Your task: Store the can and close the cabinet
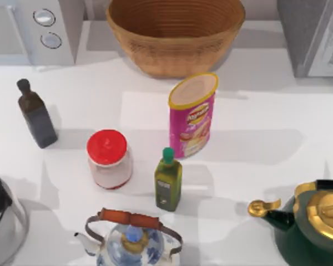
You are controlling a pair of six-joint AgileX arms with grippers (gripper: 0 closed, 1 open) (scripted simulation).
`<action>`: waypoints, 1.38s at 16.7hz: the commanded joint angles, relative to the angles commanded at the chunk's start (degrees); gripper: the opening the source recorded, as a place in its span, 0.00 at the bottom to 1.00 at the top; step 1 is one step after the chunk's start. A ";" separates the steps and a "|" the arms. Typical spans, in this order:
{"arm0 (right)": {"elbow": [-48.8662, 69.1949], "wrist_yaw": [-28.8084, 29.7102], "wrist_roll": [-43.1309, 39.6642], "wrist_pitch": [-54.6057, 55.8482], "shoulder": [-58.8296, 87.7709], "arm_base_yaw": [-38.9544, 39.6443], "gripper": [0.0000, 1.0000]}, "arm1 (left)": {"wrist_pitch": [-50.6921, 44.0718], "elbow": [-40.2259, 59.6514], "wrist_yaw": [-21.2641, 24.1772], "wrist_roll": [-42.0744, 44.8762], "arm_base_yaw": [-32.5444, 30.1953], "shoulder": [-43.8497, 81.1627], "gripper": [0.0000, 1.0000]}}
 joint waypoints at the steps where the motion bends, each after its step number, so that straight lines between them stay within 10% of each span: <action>1: 0.00 0.00 0.00 0.00 0.00 0.00 1.00 | 0.00 0.00 0.00 0.00 0.00 0.00 1.00; 11: 3.48 -7.06 0.81 8.66 12.32 -9.13 1.00 | 0.00 0.00 0.00 0.00 0.00 0.00 1.00; 23: 16.46 -45.98 2.14 53.31 69.38 -46.63 1.00 | 0.00 0.00 0.00 0.00 0.00 0.00 1.00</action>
